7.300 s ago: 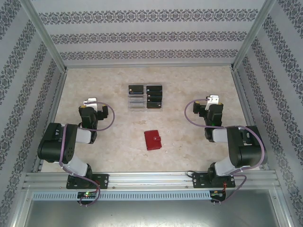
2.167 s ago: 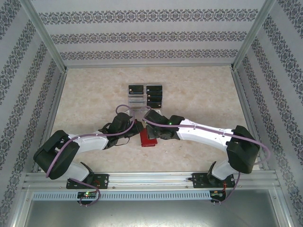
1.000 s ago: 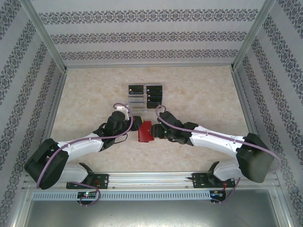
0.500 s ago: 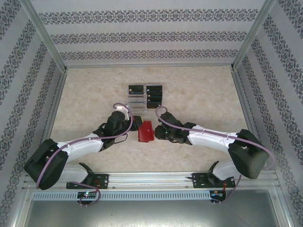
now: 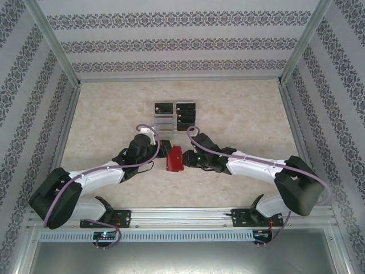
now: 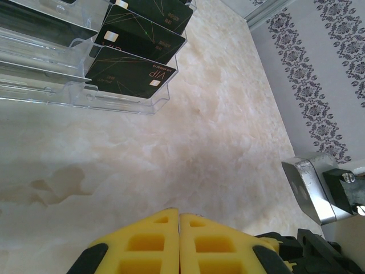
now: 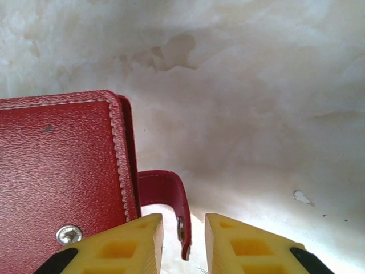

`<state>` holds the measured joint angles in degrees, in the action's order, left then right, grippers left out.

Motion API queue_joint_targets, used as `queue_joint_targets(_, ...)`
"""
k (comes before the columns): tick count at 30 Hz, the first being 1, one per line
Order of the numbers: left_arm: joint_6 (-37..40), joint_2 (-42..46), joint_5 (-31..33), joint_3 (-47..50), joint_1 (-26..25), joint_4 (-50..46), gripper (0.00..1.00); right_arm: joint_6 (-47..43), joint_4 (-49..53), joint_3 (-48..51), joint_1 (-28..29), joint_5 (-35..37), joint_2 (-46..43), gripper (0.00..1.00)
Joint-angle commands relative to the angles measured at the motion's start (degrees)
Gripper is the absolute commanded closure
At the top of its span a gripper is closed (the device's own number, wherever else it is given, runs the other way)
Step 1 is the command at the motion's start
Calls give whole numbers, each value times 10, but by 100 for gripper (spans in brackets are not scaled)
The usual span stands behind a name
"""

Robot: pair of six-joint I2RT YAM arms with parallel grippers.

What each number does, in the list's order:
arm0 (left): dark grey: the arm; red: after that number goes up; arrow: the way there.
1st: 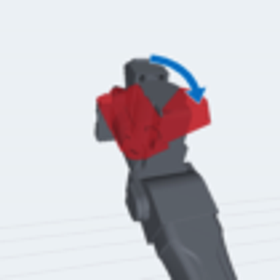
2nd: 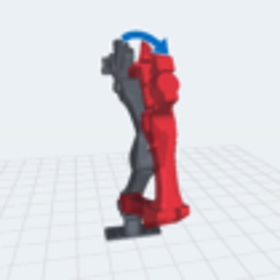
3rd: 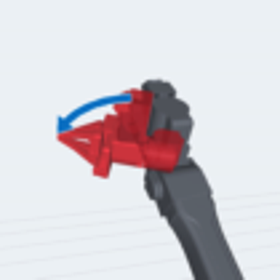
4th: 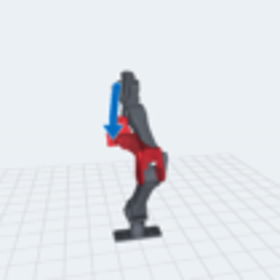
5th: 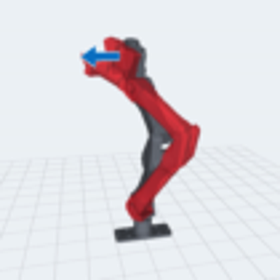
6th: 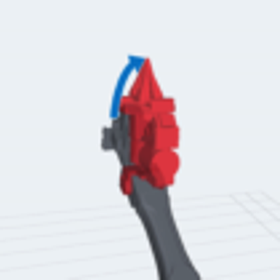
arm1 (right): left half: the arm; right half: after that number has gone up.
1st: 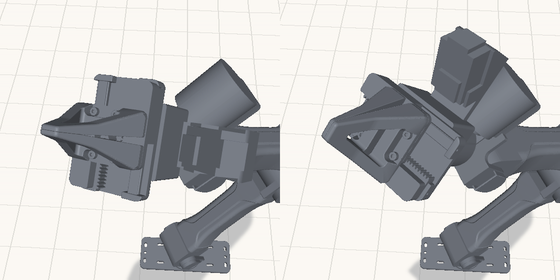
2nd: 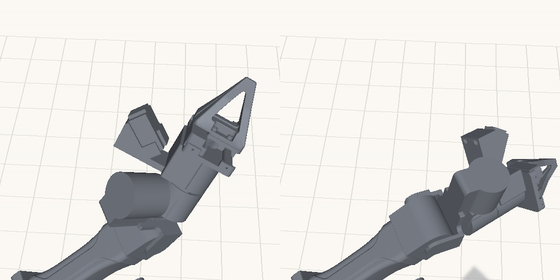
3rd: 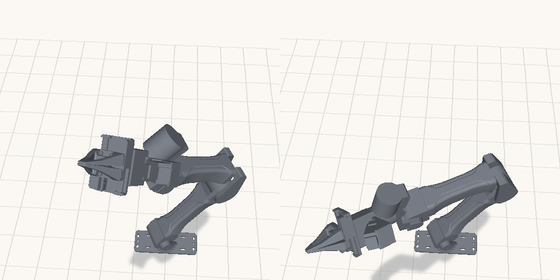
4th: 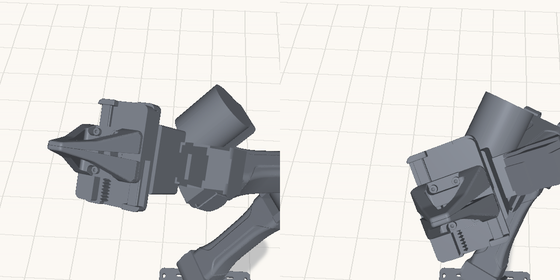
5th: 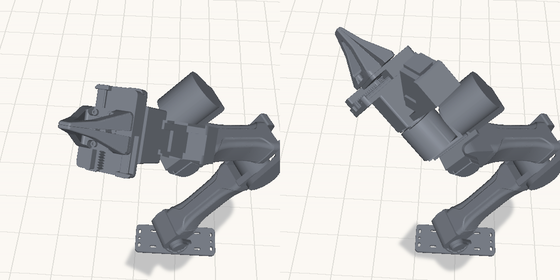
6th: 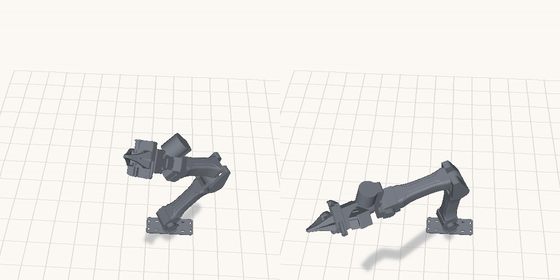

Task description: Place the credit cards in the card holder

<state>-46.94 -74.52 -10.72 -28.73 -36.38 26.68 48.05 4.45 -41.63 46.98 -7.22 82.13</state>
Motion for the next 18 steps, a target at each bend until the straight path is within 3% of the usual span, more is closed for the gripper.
queue_joint_targets(1,-10,5,-9,-6,-7,46,100,-2,-19,7,-5,-20,14,77)
queue_joint_targets(7,-12,14,-6,-4,-7,47,100,-2,-27,10,-7,-24,23,99)
queue_joint_targets(13,-3,19,20,6,-7,31,100,-5,-1,5,-9,-18,-12,100)
queue_joint_targets(14,1,20,29,8,-7,24,97,-6,8,1,-9,-16,-18,100)
queue_joint_targets(16,8,21,52,16,-8,8,80,-7,28,-7,-9,-15,-29,100)
queue_joint_targets(18,15,20,69,26,-7,-2,69,-9,43,-15,-9,-15,-34,100)
